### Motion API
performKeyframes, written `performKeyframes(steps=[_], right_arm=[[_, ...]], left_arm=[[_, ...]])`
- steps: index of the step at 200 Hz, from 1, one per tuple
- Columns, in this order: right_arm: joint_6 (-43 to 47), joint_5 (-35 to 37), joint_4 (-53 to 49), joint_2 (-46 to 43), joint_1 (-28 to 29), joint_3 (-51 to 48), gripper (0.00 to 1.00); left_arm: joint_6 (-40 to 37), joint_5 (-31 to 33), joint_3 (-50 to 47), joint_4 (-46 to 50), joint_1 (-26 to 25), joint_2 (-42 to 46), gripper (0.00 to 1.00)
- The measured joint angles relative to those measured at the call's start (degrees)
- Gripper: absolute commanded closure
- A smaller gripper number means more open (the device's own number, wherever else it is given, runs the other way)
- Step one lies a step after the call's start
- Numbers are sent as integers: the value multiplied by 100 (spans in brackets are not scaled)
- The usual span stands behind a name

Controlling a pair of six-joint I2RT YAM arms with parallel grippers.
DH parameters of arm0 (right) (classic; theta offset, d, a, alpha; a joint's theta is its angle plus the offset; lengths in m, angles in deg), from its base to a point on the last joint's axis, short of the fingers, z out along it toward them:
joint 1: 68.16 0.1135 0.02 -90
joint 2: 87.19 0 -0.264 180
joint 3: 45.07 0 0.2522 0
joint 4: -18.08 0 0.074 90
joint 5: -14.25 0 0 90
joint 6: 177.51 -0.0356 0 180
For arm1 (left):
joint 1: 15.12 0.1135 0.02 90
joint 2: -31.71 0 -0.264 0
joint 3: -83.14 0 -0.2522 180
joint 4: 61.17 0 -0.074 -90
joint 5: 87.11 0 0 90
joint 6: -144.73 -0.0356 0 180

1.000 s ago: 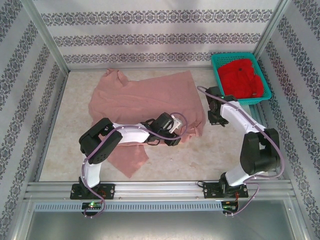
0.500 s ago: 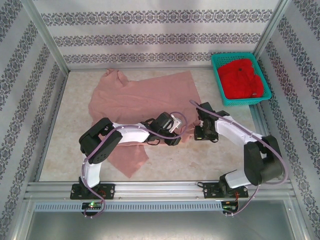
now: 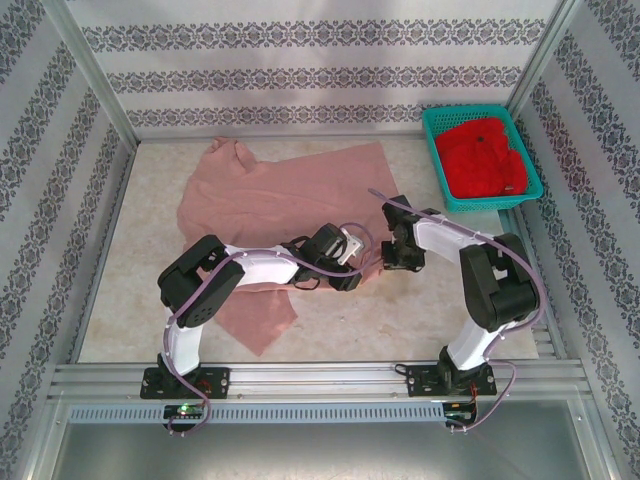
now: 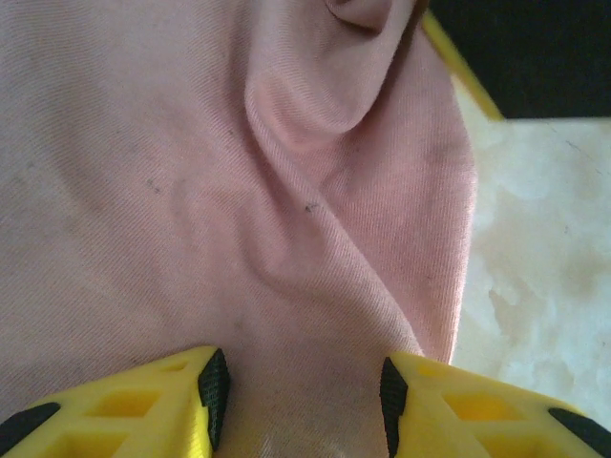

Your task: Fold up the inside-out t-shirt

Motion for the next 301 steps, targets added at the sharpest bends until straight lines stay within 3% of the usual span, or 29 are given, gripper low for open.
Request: performKeyframes(steps=[29,78,143,180,204,233,261,301], right_arm=[[24,197,-157,31,-142,116,90],[151,662,-546,15,-372,337,90],[533,1644,-1121,-181,-581,765,74],[654,1753,-1292,-446,-656,802,69],[682,1366,-1226,-710,-656,640,62],[579,293,-949,-1001,-951,144,54],[367,-535,-514,-901,-1410,-57,54],[205,-1012,-66,-516,-1462,-55,54]], left_arm=[[9,2,-7,0,0,0,53],[9,-22,-33,-24,28,0,54],[9,-42,-83,-109,39,2,54],[9,-44,-87,-116,42,2,54],[9,-66,-87,-116,55,2,54],[11,-125,-87,-118,72,2,54],[9,-131,-87,-118,74,2,54],[11,-138,-87,-118,74,2,54]])
